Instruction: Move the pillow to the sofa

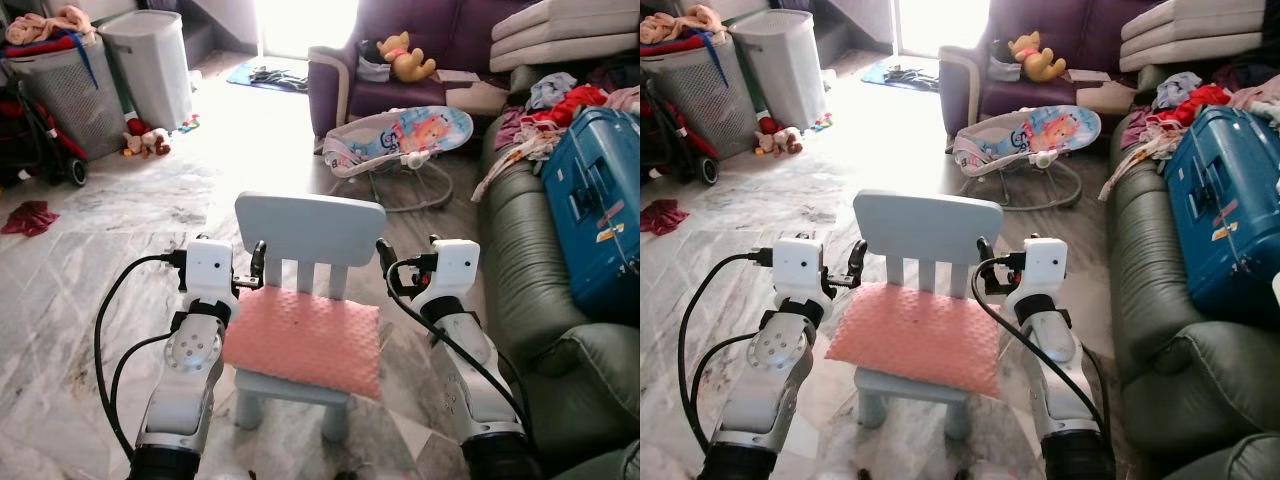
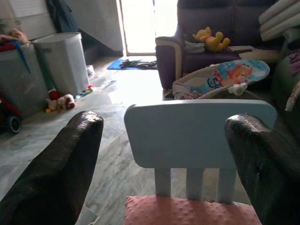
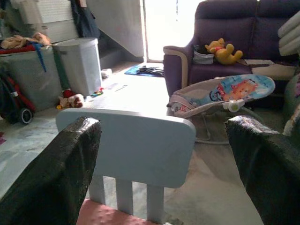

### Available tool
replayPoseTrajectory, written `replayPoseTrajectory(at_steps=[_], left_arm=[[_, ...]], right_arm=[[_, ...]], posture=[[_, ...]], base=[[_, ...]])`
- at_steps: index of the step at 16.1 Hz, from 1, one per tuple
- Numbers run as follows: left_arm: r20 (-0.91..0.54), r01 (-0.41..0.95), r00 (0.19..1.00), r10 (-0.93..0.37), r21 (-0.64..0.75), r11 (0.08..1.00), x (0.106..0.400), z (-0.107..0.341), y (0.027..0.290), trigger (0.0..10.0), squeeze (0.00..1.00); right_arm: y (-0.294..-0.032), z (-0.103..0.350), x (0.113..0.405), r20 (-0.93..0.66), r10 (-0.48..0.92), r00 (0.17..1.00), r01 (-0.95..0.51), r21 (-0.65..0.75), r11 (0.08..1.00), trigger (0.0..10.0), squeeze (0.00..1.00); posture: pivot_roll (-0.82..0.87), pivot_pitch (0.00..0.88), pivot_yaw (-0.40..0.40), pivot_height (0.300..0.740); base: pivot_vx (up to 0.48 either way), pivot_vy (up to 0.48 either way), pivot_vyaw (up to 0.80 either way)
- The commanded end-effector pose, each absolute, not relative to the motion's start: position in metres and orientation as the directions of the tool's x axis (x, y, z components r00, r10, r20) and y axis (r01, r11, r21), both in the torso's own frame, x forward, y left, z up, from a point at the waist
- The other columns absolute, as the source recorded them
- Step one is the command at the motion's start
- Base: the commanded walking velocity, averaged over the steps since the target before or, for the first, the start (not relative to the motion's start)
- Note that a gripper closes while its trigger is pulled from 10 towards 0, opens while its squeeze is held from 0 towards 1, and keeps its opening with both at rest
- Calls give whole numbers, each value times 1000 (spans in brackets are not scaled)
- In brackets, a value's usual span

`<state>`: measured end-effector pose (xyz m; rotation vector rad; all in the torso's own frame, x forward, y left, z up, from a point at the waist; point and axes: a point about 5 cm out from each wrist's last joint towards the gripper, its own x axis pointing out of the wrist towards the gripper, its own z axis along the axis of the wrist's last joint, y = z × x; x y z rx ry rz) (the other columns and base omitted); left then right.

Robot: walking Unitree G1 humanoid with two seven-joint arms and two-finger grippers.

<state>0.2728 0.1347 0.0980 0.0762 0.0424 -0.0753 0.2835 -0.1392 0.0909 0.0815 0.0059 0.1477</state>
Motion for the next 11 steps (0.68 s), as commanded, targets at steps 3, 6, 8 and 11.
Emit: replayPoseTrajectory(at_steps=[3,6,8,11], left_arm=[[-37,88,996,-86,84,993,273,100,135,10000,0],[-40,91,995,-88,83,992,273,100,135,10000,0],[-43,91,995,-88,69,993,272,99,134,10000,0],[-45,106,994,-103,64,992,272,99,131,10000,0]], right_arm=[[-139,91,284,0,142,990,-142,75,987,10000,0],[-139,91,284,0,143,990,-143,75,987,10000,0],[-139,91,284,-1,144,990,-144,76,987,10000,0],[-140,90,284,-3,143,990,-142,75,987,10000,0]], posture=[[-22,0,-29,740],[-21,0,-30,740],[-21,0,-31,740],[-20,0,-33,740]], base=[[162,363,-542],[82,184,-508],[0,0,-228],[0,0,0]])
